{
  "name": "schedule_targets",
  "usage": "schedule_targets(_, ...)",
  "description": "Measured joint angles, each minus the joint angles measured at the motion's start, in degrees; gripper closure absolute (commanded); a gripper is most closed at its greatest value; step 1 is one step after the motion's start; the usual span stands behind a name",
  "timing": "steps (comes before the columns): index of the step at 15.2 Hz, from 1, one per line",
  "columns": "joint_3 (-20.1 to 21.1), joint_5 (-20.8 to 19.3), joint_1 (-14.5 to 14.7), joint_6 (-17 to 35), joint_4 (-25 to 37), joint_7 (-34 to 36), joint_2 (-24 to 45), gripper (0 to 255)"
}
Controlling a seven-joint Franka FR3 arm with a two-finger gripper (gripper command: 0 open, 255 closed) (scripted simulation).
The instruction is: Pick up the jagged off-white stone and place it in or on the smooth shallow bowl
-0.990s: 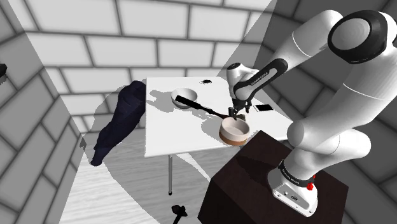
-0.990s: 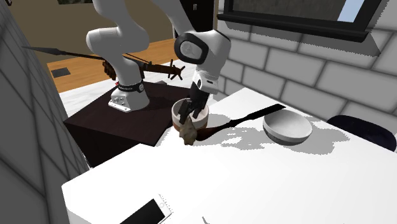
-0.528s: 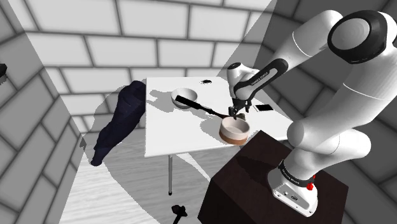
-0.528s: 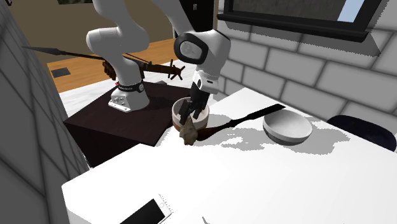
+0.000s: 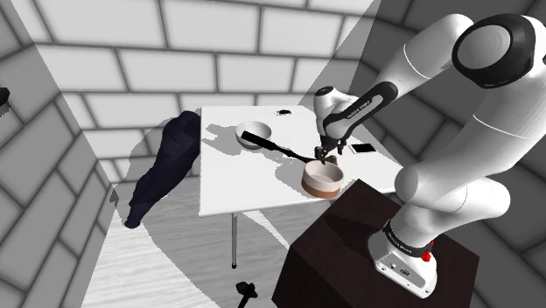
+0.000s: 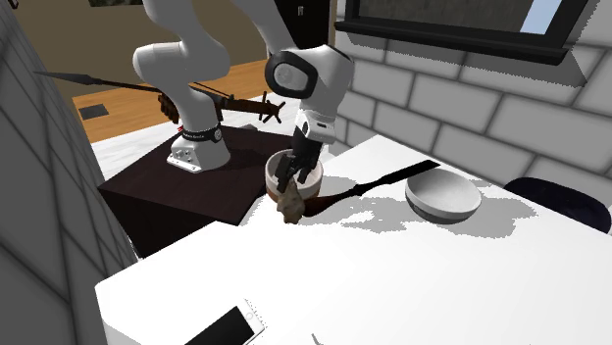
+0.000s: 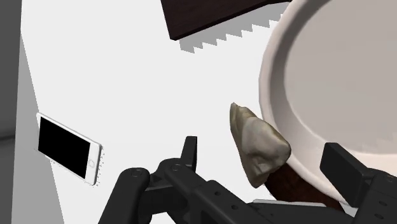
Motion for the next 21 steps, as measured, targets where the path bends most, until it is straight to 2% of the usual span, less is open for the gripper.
schedule_targets(4,0.64,2.23,0.22,-3.03,0.6,-1.55,0.13,255)
schedule_targets(12,1.19,10.08,0.14,-7.53,0.58,-8.47,-7.01,255)
schedule_targets(21,0.24,16.61,1.32,-13.62,2.19,-15.1,-14.43,255)
